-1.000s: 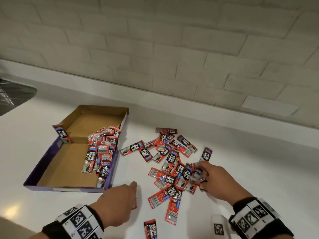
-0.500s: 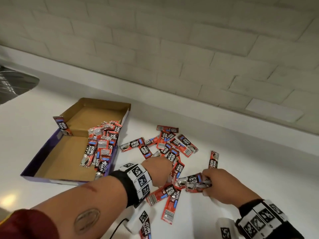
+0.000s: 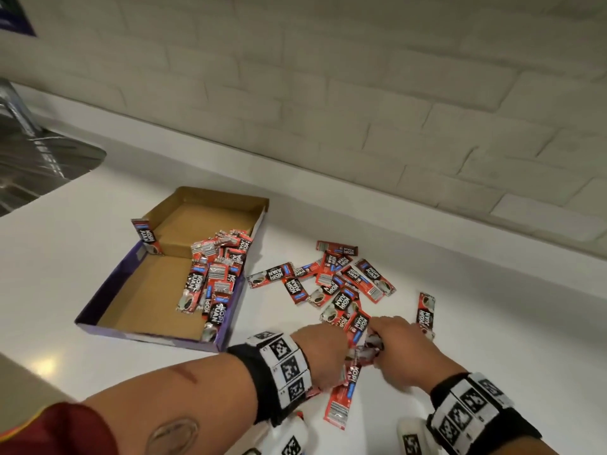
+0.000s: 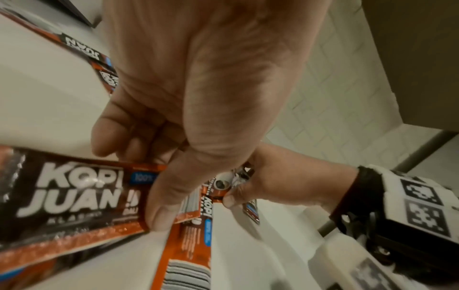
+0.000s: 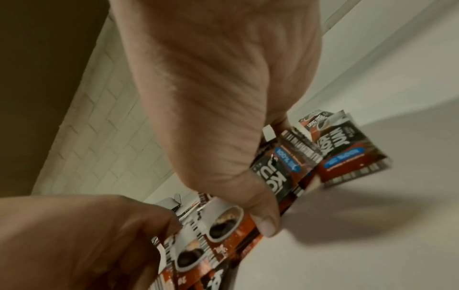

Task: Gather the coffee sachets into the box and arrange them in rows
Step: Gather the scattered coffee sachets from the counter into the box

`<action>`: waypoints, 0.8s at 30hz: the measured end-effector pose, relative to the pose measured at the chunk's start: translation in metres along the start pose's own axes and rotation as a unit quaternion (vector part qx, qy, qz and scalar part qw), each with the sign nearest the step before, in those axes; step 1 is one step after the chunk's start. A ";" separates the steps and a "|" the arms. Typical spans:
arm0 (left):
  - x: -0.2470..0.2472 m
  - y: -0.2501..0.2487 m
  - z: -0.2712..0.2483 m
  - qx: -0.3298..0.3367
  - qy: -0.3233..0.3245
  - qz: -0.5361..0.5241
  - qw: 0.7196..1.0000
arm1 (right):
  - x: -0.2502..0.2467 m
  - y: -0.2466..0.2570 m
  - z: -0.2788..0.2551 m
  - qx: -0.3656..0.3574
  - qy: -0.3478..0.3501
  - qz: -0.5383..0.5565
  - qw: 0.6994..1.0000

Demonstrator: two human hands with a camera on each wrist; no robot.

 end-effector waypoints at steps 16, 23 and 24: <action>-0.046 0.065 -0.027 -0.038 -0.138 -0.393 0.908 | -0.040 0.007 -0.036 0.105 -0.021 0.528 0.843; -0.061 0.043 -0.034 0.023 -0.139 -0.694 0.706 | -0.055 0.072 -0.033 0.096 -0.022 0.753 0.651; -0.061 0.043 -0.035 0.019 -0.146 -0.705 0.693 | -0.055 0.082 -0.033 0.087 0.001 0.767 0.636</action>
Point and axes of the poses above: each hand's wrist, its own z-axis towards the middle knuckle, its own x-axis out of the palm, y = z × x, the point moved 4 cm from there along z, towards the middle knuckle, and after that the axes turned 2 degrees about -y, right-handed, at the moved point
